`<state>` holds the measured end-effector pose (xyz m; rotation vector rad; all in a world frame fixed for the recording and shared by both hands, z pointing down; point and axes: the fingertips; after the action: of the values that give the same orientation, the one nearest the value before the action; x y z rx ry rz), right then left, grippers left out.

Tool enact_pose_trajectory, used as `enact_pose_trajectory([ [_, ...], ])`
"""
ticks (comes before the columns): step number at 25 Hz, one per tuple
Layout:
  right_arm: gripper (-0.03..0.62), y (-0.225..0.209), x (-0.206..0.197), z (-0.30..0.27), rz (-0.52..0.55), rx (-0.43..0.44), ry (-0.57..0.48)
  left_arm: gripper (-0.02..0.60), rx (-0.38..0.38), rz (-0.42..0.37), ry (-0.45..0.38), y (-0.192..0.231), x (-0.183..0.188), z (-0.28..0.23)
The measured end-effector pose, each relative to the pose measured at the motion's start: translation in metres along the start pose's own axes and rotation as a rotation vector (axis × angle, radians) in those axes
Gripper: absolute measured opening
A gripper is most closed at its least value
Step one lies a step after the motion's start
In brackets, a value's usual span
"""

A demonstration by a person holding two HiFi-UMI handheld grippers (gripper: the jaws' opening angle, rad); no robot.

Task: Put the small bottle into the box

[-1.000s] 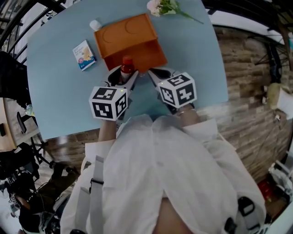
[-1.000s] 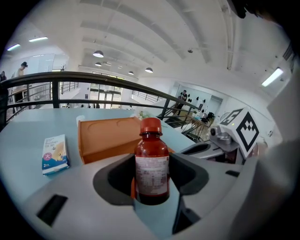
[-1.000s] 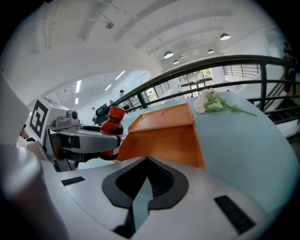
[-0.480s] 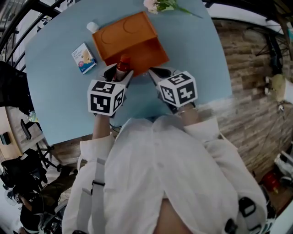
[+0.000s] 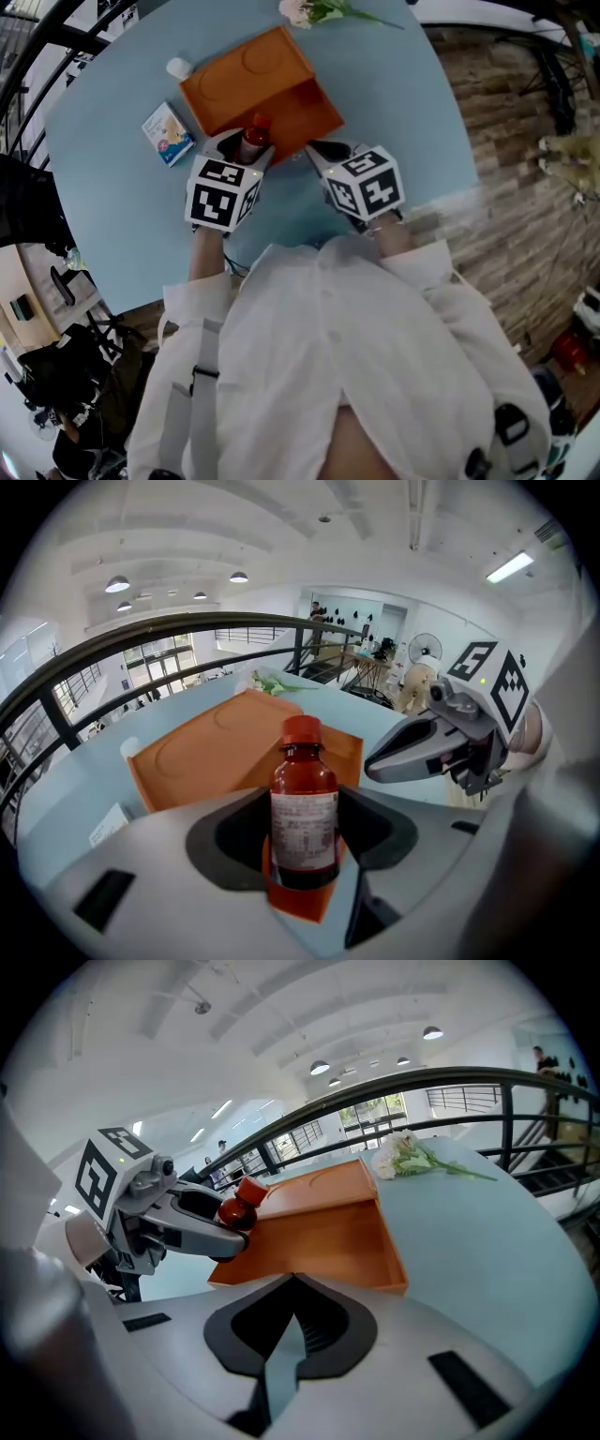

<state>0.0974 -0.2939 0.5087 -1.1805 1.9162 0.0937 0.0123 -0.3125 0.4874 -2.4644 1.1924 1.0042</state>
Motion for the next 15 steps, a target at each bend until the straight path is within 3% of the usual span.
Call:
enact_pose_trajectory([
  [7,0.003,-0.006,-0.006,-0.005,-0.018,-0.028,0.02,0.219,-0.039,-0.074,0.053,0.002,0.001,-0.019],
  [15,0.003,-0.009,-0.018,-0.006,-0.059,-0.045,0.027,0.219,-0.02,-0.149,0.113,0.007,-0.014,-0.038],
])
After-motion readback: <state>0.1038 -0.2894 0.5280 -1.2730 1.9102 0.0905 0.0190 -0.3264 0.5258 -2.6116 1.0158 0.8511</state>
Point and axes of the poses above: the fingertips, and each gripper's own axes: z backward along the fingers, y to its left, x out of its top, and after that the axes turned 5 degrees about -y, right-handed
